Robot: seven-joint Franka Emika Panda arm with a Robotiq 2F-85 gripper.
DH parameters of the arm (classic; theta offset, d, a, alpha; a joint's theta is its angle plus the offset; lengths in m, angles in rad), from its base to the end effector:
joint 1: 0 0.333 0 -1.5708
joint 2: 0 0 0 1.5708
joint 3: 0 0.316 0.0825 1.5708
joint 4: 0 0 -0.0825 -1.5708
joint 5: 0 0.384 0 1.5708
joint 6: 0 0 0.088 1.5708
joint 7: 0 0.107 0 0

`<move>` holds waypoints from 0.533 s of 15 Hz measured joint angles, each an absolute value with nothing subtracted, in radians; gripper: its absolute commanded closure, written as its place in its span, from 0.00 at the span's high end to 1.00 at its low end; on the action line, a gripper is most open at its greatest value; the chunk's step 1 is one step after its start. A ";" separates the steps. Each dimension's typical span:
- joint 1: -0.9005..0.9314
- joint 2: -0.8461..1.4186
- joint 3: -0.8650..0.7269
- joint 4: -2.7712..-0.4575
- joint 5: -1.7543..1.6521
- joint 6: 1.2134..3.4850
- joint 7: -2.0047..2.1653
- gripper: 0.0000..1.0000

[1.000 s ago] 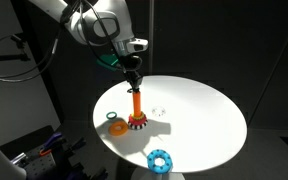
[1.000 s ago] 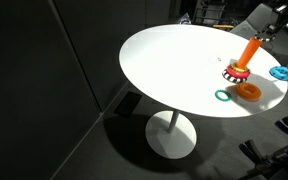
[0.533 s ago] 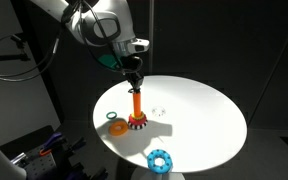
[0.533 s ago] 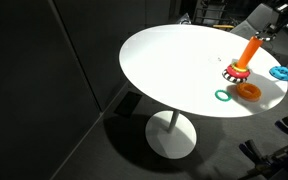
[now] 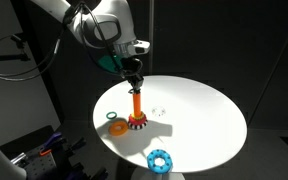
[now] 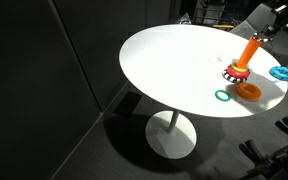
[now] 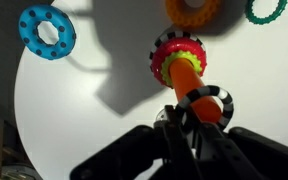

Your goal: Put the black and white ring on the stack

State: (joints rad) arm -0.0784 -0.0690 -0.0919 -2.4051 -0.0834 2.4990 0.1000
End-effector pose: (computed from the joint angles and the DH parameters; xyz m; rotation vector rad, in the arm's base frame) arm 0.4916 -0.0840 0.3559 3.0604 -0.3193 0.2481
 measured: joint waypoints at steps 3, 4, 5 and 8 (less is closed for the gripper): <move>-0.078 -0.060 -0.094 -2.405 -0.082 2.509 0.100 0.06; -0.078 -0.057 -0.095 -2.405 -0.082 2.515 0.100 0.06; -0.078 -0.055 -0.096 -2.405 -0.081 2.522 0.100 0.06; -0.078 -0.050 -0.097 -2.405 -0.073 2.535 0.099 0.06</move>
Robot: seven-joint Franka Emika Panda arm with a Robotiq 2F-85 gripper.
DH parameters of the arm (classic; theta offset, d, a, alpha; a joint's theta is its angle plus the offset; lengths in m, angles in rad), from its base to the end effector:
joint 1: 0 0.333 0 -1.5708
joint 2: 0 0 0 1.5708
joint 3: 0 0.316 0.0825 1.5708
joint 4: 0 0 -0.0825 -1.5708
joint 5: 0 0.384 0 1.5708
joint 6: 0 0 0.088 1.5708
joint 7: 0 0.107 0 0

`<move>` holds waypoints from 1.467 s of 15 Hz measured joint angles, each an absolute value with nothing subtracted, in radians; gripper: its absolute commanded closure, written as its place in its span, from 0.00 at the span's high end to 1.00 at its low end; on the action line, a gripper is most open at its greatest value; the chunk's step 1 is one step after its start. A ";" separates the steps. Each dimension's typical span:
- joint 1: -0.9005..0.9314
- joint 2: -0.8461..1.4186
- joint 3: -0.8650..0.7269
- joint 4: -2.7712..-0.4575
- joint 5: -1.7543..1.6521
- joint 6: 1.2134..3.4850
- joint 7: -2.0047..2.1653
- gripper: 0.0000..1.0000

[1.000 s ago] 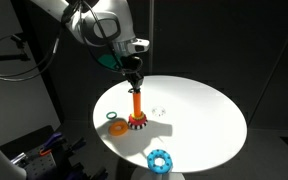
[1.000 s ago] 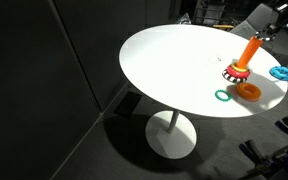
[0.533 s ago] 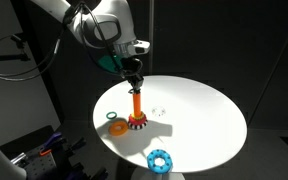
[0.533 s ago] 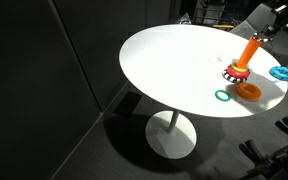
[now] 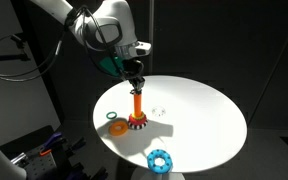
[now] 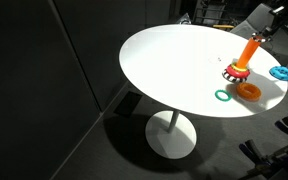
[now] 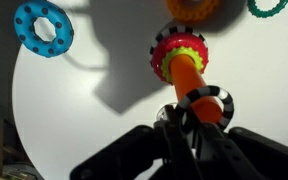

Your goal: Put the black and white ring on the stack

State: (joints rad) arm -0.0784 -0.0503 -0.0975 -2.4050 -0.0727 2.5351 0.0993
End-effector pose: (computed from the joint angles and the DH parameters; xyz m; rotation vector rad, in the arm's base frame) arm 0.4948 -0.0871 0.3504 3.0621 -0.3375 0.2757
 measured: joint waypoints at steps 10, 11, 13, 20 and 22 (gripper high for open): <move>-0.078 -0.032 -0.100 -2.405 -0.029 2.564 0.098 0.06; -0.078 -0.032 -0.100 -2.405 -0.027 2.564 0.098 0.06; -0.078 -0.032 -0.100 -2.405 -0.022 2.564 0.098 0.06; -0.078 -0.031 -0.102 -2.405 0.015 2.564 0.094 0.40; -0.078 -0.031 -0.103 -2.405 0.017 2.564 0.094 0.53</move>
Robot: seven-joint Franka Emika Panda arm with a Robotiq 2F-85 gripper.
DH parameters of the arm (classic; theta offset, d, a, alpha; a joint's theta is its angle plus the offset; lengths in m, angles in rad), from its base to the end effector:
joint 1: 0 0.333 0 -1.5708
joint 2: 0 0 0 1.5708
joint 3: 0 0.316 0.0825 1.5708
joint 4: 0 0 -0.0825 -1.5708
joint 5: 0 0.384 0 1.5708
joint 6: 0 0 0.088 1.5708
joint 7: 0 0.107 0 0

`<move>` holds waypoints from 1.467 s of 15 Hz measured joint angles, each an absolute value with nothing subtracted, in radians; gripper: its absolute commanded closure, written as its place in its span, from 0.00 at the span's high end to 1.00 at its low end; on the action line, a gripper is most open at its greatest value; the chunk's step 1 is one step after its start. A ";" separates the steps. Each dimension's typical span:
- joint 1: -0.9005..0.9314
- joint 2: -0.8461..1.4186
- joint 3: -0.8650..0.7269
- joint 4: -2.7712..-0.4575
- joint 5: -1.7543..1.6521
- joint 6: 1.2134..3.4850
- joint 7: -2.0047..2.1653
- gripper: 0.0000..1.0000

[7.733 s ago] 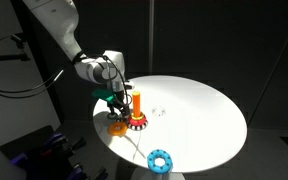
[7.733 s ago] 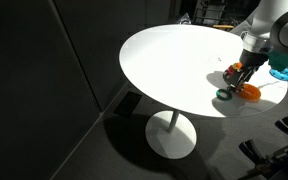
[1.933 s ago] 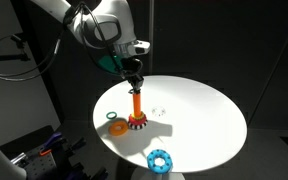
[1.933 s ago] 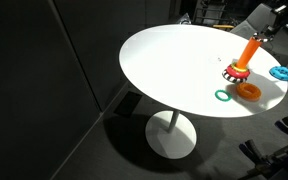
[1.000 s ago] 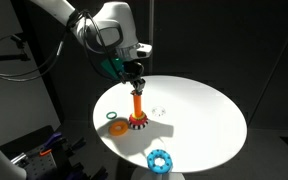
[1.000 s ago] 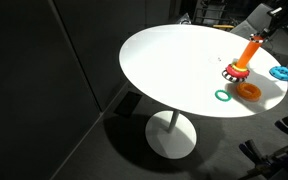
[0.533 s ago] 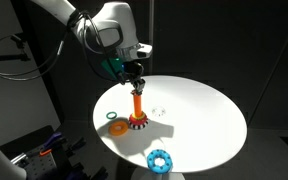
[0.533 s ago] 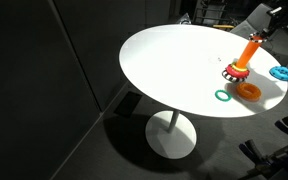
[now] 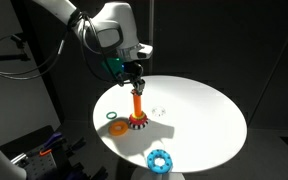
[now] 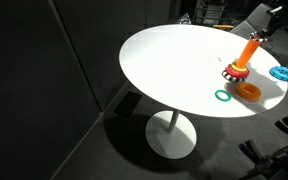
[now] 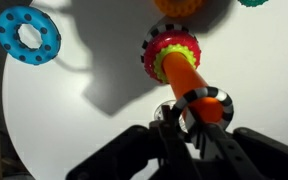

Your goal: Put the black and white ring on the stack

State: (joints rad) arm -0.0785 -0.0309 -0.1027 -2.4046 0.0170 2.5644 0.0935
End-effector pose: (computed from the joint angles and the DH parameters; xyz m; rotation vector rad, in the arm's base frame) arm 0.4971 -0.0914 0.3440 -3.0895 0.4485 -0.2989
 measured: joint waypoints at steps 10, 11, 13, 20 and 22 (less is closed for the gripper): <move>-0.079 -0.015 -0.106 -2.405 0.018 2.564 0.091 1.00; -0.079 -0.014 -0.106 -2.405 0.019 2.564 0.091 1.00; -0.079 -0.014 -0.106 -2.405 0.020 2.564 0.090 1.00; -0.078 -0.015 -0.104 -2.405 0.059 2.548 0.047 1.00; -0.077 -0.019 -0.102 -2.405 0.101 2.526 0.002 1.00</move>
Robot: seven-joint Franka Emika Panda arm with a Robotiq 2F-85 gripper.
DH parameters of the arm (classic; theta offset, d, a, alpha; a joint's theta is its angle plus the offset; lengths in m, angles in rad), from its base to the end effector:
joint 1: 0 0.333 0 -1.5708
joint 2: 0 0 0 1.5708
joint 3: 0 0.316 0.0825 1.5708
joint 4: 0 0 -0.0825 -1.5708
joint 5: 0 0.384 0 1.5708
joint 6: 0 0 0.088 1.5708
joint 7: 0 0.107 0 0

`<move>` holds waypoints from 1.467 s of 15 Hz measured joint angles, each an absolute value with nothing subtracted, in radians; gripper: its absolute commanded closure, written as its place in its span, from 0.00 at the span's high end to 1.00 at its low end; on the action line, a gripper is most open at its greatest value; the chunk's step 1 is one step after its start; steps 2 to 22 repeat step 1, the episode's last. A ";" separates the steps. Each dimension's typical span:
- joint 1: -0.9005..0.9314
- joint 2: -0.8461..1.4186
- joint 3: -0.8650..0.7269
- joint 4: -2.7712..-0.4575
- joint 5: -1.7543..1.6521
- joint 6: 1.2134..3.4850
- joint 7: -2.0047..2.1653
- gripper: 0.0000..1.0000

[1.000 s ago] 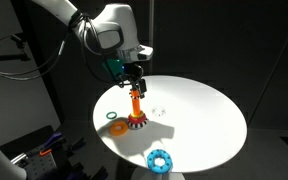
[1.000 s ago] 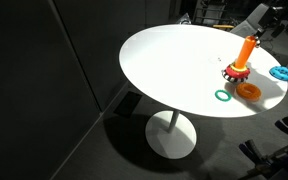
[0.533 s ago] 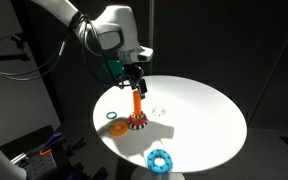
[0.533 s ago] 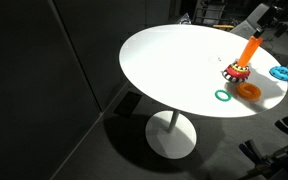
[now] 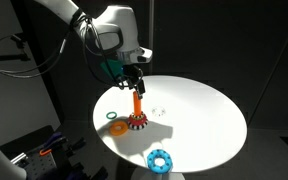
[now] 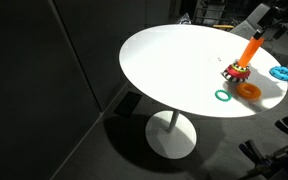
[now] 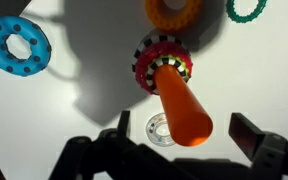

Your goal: Put the black and white ring on the stack

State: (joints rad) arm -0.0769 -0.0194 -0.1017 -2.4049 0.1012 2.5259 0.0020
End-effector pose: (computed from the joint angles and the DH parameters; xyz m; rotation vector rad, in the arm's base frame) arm 0.4937 -0.0902 0.3341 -3.0542 0.3981 -0.2243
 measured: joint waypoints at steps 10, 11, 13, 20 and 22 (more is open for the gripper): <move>-0.077 -0.021 -0.101 -2.405 0.108 2.520 -0.006 1.00; -0.077 -0.021 -0.101 -2.405 0.108 2.520 -0.006 1.00; -0.077 -0.021 -0.101 -2.405 0.108 2.520 -0.006 1.00; -0.077 -0.021 -0.101 -2.405 0.108 2.520 -0.006 1.00; -0.077 -0.021 -0.101 -2.405 0.108 2.520 -0.006 1.00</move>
